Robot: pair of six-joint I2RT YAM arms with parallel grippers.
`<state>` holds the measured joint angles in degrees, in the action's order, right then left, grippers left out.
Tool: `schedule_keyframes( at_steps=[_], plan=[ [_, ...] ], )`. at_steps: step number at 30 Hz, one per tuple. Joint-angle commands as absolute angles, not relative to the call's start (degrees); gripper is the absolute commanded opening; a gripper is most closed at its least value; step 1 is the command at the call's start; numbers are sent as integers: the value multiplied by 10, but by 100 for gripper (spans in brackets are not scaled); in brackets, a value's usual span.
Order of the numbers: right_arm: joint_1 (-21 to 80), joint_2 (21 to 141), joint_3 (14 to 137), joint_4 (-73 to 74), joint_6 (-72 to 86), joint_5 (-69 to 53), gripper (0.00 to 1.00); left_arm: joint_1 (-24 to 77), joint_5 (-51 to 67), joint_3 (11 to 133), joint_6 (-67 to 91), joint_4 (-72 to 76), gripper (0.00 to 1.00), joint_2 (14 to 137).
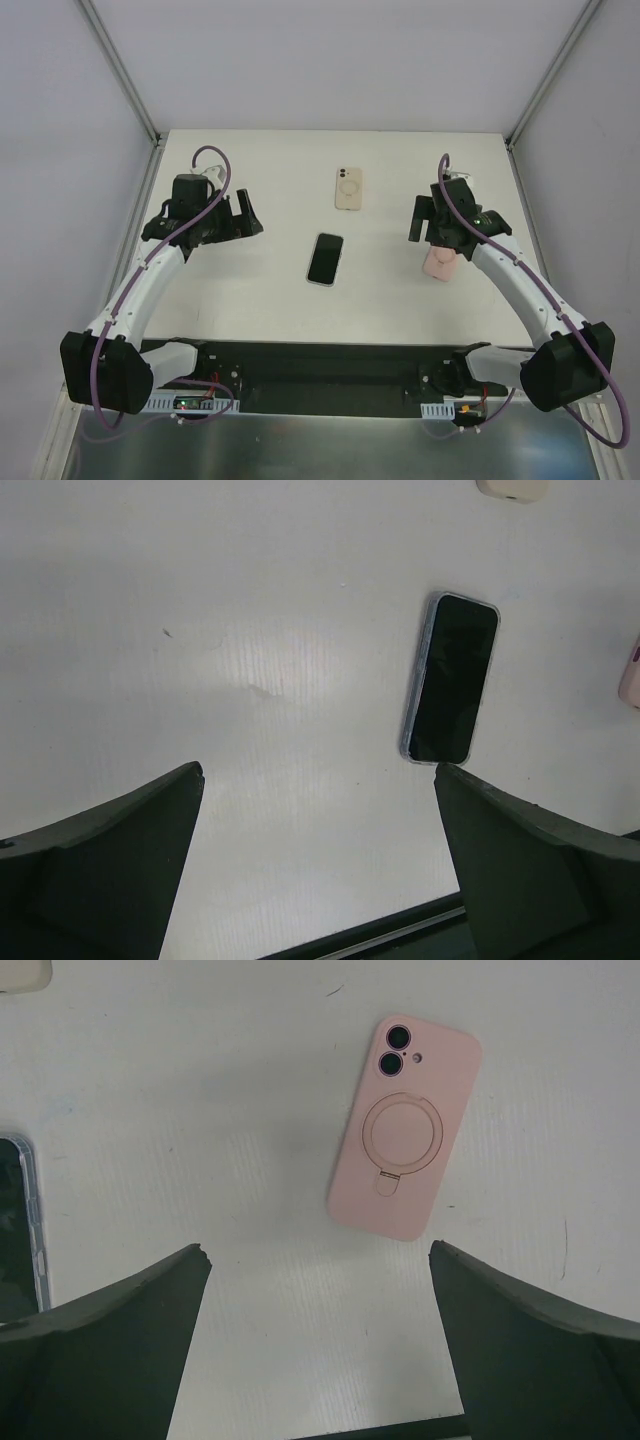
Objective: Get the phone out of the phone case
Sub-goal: Pick up the phone at the center of the board.
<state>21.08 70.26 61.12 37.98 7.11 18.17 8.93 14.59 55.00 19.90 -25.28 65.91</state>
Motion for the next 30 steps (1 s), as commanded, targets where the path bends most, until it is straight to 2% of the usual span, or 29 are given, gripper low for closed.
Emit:
schedule_keyframes(
  at_steps=[1,16,22,30],
  plan=[
    [215,693,621,384,89,204,96,89,163,574,180,-260,99,642],
    [188,680,597,424,133,262,96,93,191,591,185,-290,99,656],
    [83,716,582,407,129,177,96,103,199,583,193,-294,99,657],
    [29,799,567,337,115,55,96,105,201,570,200,-299,99,652]
  ],
)
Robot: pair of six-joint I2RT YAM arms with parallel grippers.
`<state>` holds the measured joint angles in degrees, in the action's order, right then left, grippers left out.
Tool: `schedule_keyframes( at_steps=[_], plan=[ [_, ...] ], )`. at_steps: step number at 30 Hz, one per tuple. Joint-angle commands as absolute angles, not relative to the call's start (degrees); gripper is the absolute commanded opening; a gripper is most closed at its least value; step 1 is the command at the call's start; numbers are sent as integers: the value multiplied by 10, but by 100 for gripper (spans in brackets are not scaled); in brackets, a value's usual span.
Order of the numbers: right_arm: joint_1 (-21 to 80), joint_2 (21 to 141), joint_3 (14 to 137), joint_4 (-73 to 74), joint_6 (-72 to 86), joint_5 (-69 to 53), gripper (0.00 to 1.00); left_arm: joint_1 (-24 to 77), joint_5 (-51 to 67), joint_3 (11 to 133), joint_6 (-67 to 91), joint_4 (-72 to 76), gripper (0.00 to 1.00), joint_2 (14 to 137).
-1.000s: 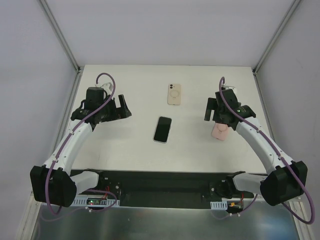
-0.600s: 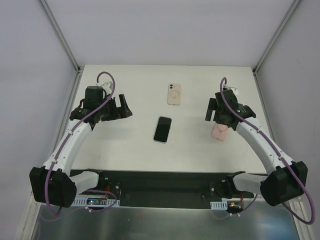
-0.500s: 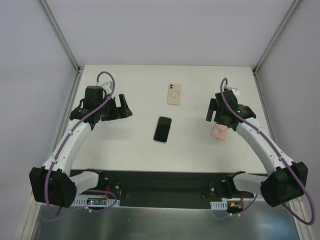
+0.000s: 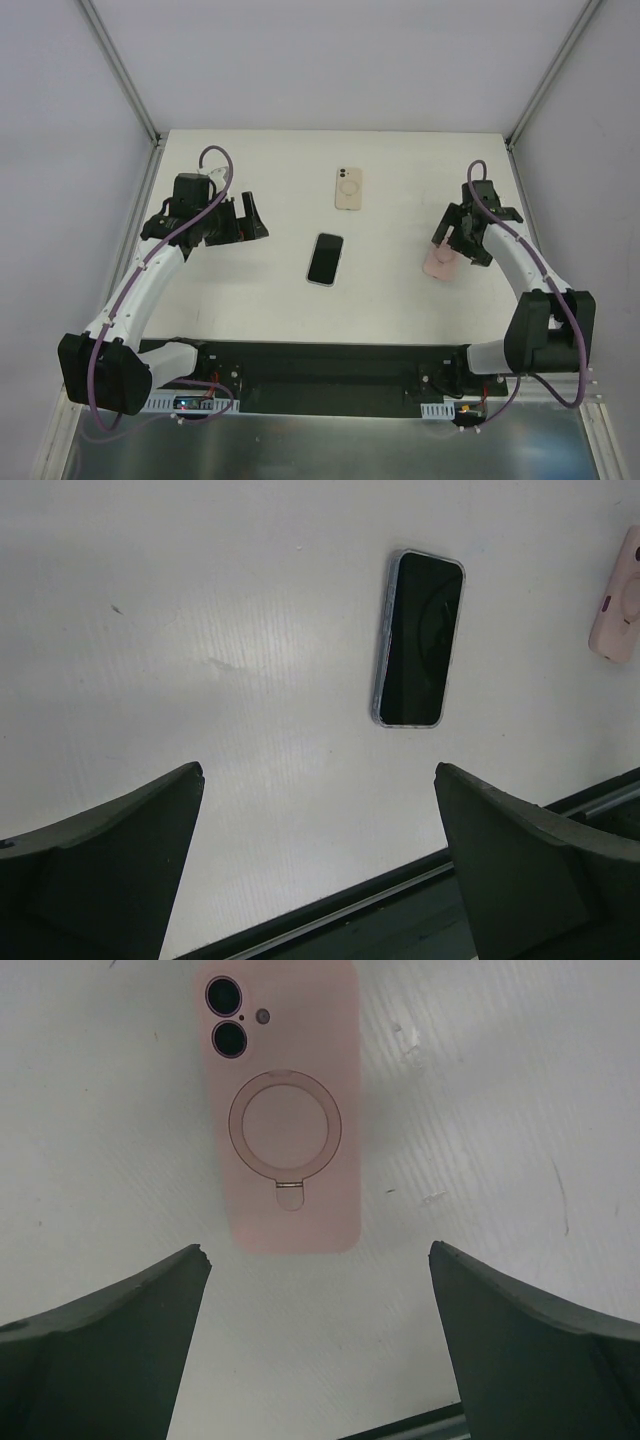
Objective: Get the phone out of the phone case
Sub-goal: Pick up the phone at the center of the board.
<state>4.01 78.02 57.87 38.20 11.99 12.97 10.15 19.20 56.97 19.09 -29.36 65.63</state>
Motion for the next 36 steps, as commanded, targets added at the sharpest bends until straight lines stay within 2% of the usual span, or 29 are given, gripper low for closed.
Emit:
schedule_keyframes(
  at_steps=[1,19,31,36],
  plan=[
    [28,807,567,333,114,53,96,106,202,565,205,-299,99,651],
    [29,965,577,307,104,58,96,113,177,542,231,-300,99,635],
    [33,991,598,313,105,70,99,113,165,559,265,-300,99,654],
    [34,970,585,306,100,64,85,122,180,601,283,-300,99,698]
  ],
)
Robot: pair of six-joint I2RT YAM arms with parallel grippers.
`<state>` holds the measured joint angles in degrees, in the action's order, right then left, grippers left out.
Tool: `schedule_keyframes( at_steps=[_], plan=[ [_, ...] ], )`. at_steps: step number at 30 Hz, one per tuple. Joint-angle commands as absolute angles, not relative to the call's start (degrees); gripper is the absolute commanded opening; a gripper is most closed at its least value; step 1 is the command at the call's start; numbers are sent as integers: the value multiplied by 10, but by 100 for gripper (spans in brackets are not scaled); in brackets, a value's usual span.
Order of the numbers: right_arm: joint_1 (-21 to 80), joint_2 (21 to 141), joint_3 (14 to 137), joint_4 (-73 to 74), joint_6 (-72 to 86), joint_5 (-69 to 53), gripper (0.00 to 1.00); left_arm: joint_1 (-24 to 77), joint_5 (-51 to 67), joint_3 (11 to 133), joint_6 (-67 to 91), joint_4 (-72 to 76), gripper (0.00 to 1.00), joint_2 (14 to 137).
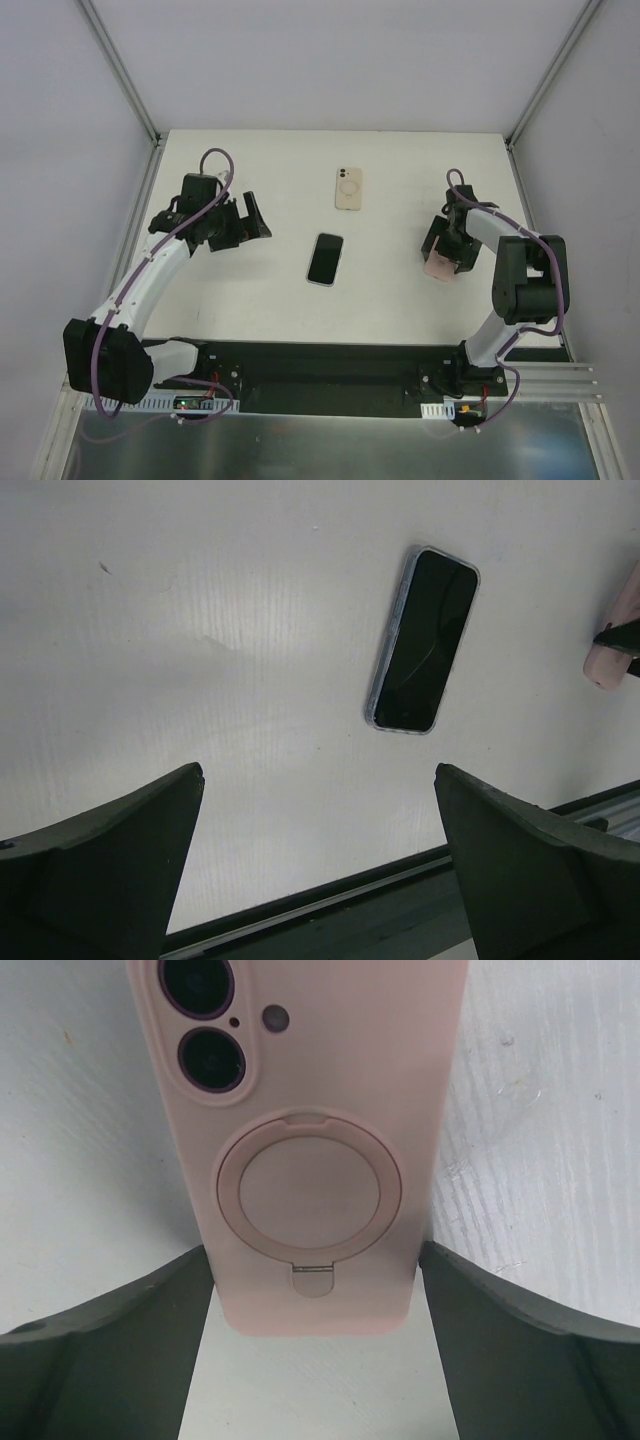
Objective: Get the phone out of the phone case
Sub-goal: Pick up the phone at the center of the board.
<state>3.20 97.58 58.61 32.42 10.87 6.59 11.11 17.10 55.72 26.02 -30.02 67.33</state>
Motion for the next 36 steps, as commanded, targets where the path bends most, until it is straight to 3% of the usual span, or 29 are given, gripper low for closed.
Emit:
schedule_keyframes(
  at_steps=[1,4,5,10,28,33,36],
  plan=[
    [35,968,583,302,99,55,83,124,171,607,290,-300,99,703],
    [38,967,582,294,103,30,66,136,180,643,312,-296,99,736],
    [40,967,581,291,105,19,56,141,183,663,315,-295,99,752],
    [70,953,570,283,114,4,47,185,211,713,319,-295,99,802],
    [185,870,540,263,130,-153,47,254,380,747,416,-235,99,951],
    [199,868,539,276,139,-168,46,296,419,833,451,-229,99,1060],
    [202,857,531,267,144,-178,46,313,453,885,459,-224,94,1124]
  ],
)
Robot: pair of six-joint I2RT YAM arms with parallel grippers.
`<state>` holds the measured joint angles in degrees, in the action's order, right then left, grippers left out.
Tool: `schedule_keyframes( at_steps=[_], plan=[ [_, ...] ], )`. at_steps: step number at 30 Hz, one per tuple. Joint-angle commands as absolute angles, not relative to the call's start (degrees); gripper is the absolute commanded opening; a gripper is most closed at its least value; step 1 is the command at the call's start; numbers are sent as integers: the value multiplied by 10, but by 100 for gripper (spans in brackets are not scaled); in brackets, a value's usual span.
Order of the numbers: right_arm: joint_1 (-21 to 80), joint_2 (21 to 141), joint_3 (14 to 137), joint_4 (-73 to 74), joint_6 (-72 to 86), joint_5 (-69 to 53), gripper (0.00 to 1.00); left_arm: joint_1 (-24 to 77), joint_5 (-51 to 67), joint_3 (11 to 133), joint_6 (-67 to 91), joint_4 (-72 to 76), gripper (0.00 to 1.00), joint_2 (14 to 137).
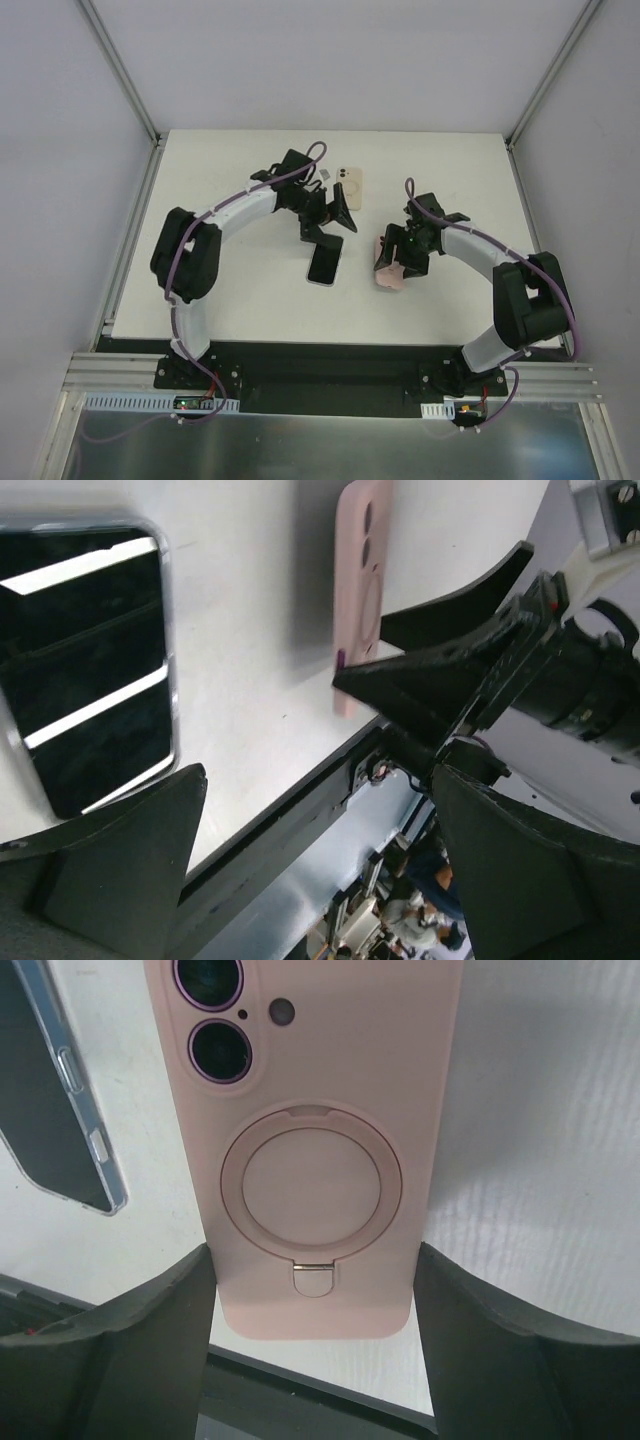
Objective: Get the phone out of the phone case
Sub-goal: Pick up the phone at the center of the board.
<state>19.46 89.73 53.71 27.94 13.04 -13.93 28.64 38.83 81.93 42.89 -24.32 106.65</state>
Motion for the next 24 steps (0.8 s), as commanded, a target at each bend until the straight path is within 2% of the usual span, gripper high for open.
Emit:
schedule_keyframes(
  at_steps=[1,6,24],
  plan=[
    [203,854,527,268,144,-178,46,319,460,895,464,-222,91,1137],
    [204,838,525,272,147,-186,47,334,507,931,489,-188,86,1204],
    [214,823,570,291,154,-239,47,357,541,970,489,-151,87,1285]
  ],
)
